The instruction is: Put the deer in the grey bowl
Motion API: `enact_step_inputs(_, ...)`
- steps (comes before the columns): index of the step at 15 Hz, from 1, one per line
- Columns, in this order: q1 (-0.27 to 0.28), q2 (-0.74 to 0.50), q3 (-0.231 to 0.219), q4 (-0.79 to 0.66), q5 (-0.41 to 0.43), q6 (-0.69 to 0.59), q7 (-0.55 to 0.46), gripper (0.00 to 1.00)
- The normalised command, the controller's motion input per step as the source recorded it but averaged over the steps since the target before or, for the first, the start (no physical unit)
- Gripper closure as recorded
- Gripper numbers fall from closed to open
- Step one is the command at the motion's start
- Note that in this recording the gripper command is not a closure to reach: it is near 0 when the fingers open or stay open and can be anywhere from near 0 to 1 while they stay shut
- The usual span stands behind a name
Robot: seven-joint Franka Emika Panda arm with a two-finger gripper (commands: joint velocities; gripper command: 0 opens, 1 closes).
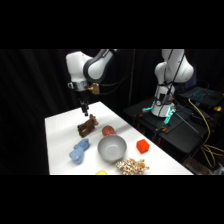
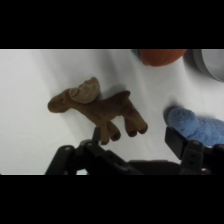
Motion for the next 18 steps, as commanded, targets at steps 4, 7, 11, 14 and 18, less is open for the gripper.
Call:
enact_step_inputs(4,-0.001,0.18,-0.062,0.07,0.225,0.09,0.42,0.00)
enact_step_inputs(7,0.024,0.12,-0.047,0.06,0.258,0.11,0.40,0.00)
enact_step_inputs(11,0.020,0.25,-0.055,0.15,0.253,0.23,0.33,0.00)
enact_step_inputs(14,-0.055,0.32,-0.053,0.20,0.262,0.29,0.18,0.00)
enact_step_inputs(18,-0.108,0.24,-0.038,0.25,0.228,0.11,0.09,0.00)
